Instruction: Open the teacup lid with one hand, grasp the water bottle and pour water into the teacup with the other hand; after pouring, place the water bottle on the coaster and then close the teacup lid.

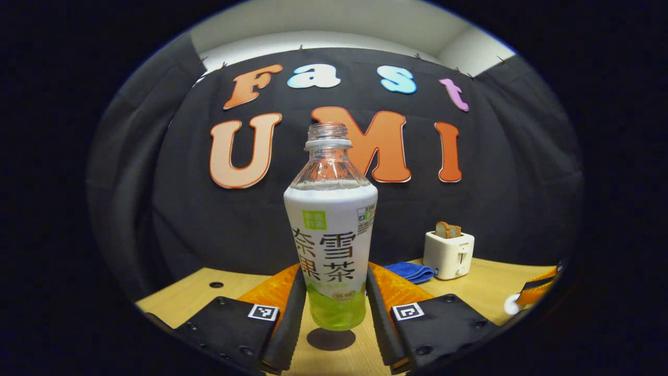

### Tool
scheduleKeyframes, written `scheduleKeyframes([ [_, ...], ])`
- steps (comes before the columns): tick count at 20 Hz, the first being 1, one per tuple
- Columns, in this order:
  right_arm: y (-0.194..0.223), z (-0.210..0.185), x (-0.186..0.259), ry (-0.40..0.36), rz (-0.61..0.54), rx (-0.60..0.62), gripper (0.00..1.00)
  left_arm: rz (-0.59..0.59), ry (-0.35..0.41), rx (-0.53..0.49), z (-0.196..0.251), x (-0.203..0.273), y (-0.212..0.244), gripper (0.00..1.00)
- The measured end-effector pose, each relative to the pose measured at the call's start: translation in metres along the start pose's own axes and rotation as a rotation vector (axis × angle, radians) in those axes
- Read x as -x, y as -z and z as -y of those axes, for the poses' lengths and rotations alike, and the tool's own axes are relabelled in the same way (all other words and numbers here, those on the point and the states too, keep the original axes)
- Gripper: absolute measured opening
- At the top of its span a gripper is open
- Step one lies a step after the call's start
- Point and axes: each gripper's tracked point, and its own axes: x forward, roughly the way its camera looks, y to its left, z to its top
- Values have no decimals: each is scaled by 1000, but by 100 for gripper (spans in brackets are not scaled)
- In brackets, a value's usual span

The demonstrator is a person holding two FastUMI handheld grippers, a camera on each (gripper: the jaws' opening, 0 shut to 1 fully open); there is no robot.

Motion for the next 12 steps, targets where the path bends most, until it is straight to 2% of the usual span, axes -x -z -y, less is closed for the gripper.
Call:
scheduleKeyframes([
  [6,1,-13,-20,-40,-16,-4,19,-155,8,171,9,-2,44,66],
  [12,4,-15,-29,-61,-29,16,19,-250,-11,141,0,3,70,65],
])
